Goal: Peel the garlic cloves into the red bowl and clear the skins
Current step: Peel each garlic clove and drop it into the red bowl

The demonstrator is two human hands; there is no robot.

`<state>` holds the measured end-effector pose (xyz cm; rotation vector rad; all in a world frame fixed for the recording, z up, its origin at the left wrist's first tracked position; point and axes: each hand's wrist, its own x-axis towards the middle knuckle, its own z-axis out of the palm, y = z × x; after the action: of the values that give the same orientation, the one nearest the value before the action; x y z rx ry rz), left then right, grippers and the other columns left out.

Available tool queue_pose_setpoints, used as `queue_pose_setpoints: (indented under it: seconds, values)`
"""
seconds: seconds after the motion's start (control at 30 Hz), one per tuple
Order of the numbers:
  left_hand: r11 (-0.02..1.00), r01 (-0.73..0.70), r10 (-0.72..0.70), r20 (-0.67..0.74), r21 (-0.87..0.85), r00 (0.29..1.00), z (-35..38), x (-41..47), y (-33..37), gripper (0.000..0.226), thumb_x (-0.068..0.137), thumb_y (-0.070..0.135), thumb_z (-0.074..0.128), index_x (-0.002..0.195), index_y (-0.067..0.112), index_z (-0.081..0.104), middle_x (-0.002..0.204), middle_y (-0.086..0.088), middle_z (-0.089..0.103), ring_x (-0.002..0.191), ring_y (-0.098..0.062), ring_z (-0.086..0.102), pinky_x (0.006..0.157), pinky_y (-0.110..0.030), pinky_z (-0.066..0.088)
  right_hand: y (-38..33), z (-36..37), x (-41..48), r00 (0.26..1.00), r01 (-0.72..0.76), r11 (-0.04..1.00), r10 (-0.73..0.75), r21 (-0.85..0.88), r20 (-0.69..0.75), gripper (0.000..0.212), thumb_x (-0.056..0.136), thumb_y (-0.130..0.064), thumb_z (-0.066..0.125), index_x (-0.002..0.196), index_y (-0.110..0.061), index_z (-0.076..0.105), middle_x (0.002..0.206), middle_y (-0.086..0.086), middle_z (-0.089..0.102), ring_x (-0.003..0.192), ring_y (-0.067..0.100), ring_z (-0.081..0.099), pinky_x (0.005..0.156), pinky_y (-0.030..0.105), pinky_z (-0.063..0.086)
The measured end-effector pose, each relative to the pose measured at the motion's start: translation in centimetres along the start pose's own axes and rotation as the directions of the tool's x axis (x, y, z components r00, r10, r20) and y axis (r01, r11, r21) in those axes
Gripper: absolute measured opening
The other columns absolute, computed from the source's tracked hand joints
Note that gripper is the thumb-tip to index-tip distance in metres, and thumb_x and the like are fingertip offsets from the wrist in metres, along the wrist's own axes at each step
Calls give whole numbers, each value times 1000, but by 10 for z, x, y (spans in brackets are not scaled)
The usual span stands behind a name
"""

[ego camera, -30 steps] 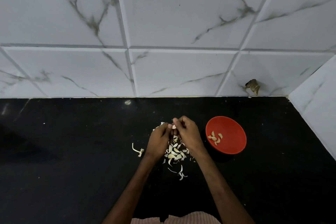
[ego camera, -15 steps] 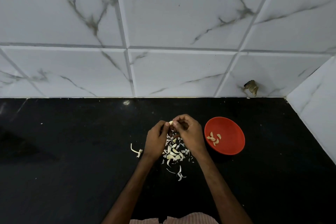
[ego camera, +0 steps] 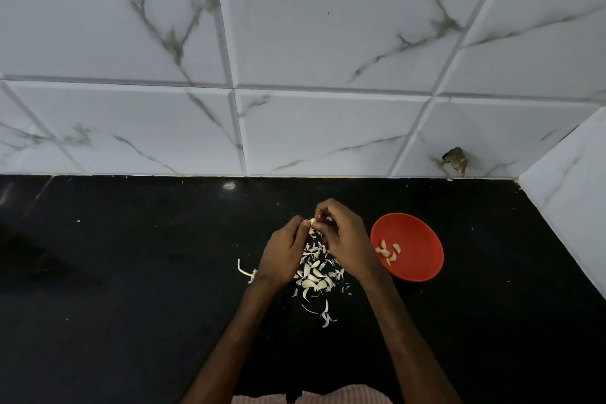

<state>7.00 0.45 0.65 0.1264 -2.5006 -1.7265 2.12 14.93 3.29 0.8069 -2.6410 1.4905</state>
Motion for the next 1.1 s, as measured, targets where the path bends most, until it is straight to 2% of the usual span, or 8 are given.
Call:
queue_pose_setpoints:
  seconds: [0.17,0.37,0.5,0.63,0.77,0.87,1.0,1.1]
  values:
    - [985,-24,12,72,173,997,-6,2,-2,35,108,33,40,82,15,54,66,6,49,58,-7,44,59,-33,35,5,-11,3,993,36,997,-28,-64,117,14,92,-5,67,98,-14,58,97,-4,57,88,11,62,73,28,57]
    - [960,-47,14,120,277,993,-10,2,-2,36,107,38,39,80,21,54,65,8,50,61,-6,47,60,-31,31,5,-11,2,994,-71,997,70,6,80,28,84,-6,76,91,-25,57,87,-9,58,82,10,56,72,15,45]
    - [919,-96,38,155,382,987,-15,2,-1,33,107,42,38,85,23,53,72,7,54,68,-8,52,66,-33,39,5,-16,3,986,-97,994,90,42,143,34,84,-5,76,94,-30,54,86,-8,61,80,9,57,70,15,45]
    - [869,-168,76,210,465,975,-18,2,0,29,107,43,36,86,26,48,75,11,49,68,-4,48,66,-33,37,4,-18,4,976,-126,991,117,35,185,40,83,-7,77,95,-34,52,87,-8,63,76,5,57,69,16,46]
    - [877,-172,93,193,449,977,-16,2,0,32,107,41,37,92,18,53,80,8,51,74,-8,50,69,-36,44,4,-15,2,985,-128,990,120,59,128,37,80,-3,78,94,-28,54,83,-3,64,73,14,59,66,20,49]
    - [899,-148,87,165,411,983,-13,2,-2,29,108,38,38,91,19,53,80,9,51,75,-10,51,66,-34,40,5,-11,2,990,-130,987,125,90,66,34,79,-1,78,92,-21,55,81,-1,65,70,20,58,63,20,47]
    - [903,-127,78,136,410,988,-8,2,-3,26,108,36,39,88,23,49,76,11,47,72,-8,47,65,-32,35,8,-4,-1,992,-126,989,126,76,8,30,80,1,78,91,-15,56,82,-1,62,68,4,53,65,16,45]
    - [901,-116,75,113,418,991,-5,2,-3,25,108,36,39,86,27,46,75,13,47,70,-7,46,64,-31,35,9,-2,-3,992,-127,990,127,66,-8,24,85,4,72,95,-11,56,90,6,61,80,9,62,72,21,53]
